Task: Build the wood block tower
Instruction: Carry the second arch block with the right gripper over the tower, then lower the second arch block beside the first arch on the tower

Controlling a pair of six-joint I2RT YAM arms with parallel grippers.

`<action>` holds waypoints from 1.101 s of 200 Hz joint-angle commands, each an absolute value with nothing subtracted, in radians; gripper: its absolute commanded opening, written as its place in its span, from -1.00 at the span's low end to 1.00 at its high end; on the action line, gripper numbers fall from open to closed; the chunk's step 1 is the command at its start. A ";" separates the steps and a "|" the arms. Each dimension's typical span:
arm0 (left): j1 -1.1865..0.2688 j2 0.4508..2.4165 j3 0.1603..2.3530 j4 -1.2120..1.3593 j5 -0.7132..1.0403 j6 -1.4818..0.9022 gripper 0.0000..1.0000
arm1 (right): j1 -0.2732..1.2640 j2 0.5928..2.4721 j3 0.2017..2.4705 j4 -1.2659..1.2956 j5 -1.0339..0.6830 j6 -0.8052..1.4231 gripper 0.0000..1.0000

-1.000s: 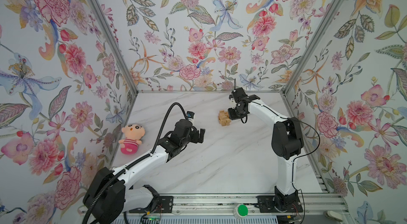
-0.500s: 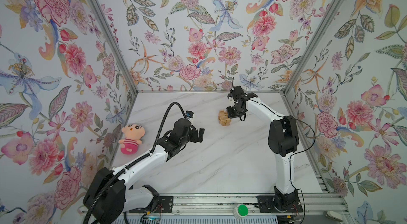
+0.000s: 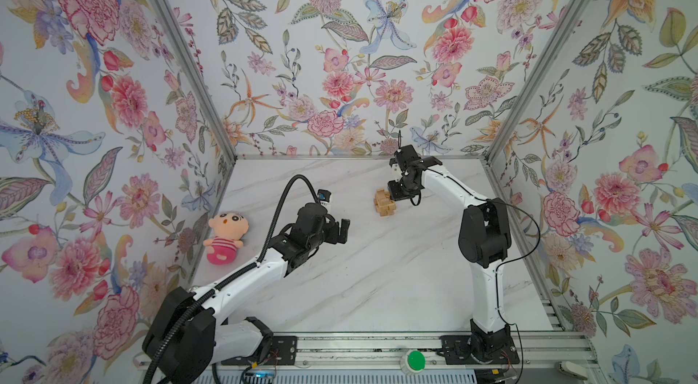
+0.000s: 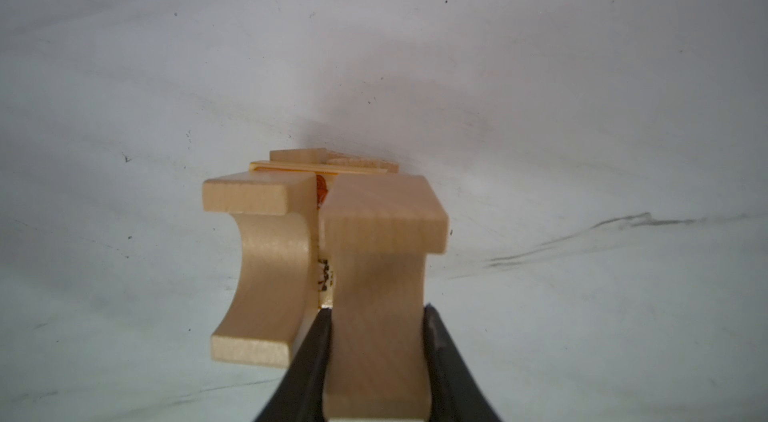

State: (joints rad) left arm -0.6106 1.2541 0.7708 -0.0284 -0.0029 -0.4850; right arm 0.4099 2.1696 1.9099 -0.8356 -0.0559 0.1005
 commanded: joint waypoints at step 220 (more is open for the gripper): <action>-0.588 1.238 0.772 -0.022 0.018 -0.460 0.98 | 0.428 2.228 1.970 -0.882 -0.083 0.102 -0.32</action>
State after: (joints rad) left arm -0.6018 1.2541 0.7708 -0.0284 0.0010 -0.4778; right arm 0.4194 2.2108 1.9408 -0.8574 -0.0719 0.1009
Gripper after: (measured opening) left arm 0.992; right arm 0.337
